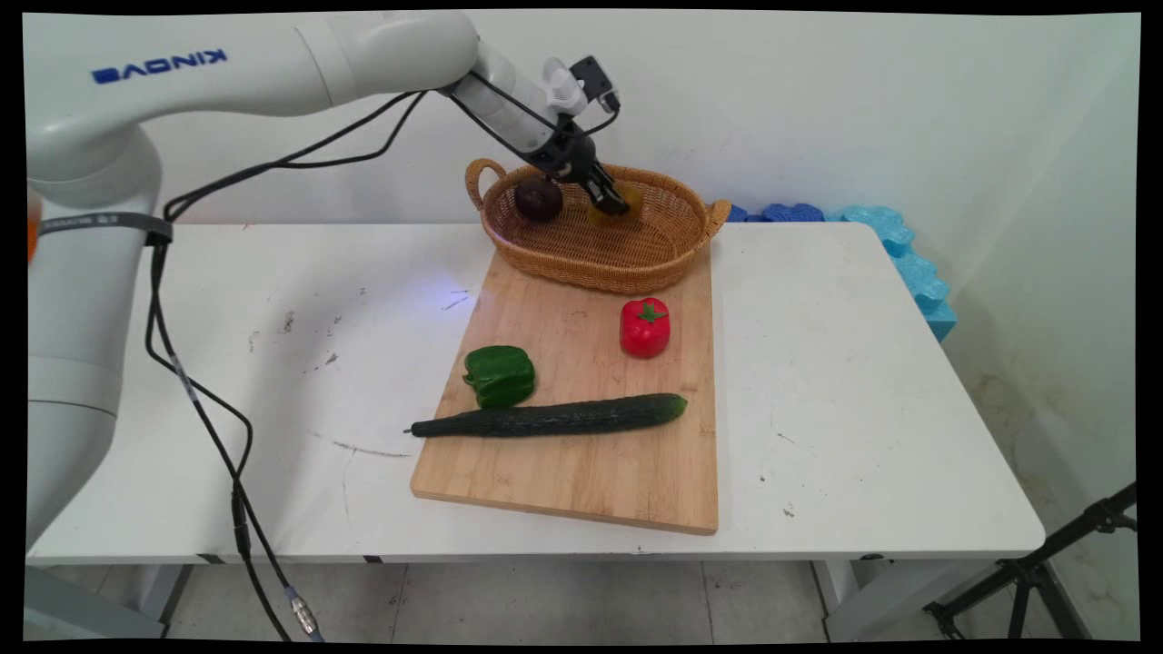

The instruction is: Place the picked object in the vegetable basket

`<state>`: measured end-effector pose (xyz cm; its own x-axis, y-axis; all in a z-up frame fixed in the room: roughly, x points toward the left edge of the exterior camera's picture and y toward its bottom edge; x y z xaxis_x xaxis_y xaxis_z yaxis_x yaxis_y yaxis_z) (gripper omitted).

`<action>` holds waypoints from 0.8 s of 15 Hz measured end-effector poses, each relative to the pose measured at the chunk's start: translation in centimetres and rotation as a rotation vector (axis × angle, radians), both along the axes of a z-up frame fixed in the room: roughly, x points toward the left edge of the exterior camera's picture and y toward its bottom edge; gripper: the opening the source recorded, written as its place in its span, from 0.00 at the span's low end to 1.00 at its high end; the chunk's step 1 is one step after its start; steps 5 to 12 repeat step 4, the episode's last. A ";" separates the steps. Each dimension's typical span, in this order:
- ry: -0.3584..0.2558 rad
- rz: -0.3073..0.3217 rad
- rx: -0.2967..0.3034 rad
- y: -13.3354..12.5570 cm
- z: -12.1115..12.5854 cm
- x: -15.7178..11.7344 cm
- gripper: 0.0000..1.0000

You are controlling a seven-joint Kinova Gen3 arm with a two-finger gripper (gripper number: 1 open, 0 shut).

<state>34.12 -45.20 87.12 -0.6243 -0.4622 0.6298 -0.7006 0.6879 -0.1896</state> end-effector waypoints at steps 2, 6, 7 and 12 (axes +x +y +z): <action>0.010 0.006 -0.002 -0.8 -0.5 -0.2 1.00; 0.016 0.010 -0.004 -1.2 -0.8 -0.4 1.00; 0.016 0.010 -0.004 -1.2 -0.8 -0.4 1.00; 0.016 0.010 -0.004 -1.2 -0.8 -0.4 1.00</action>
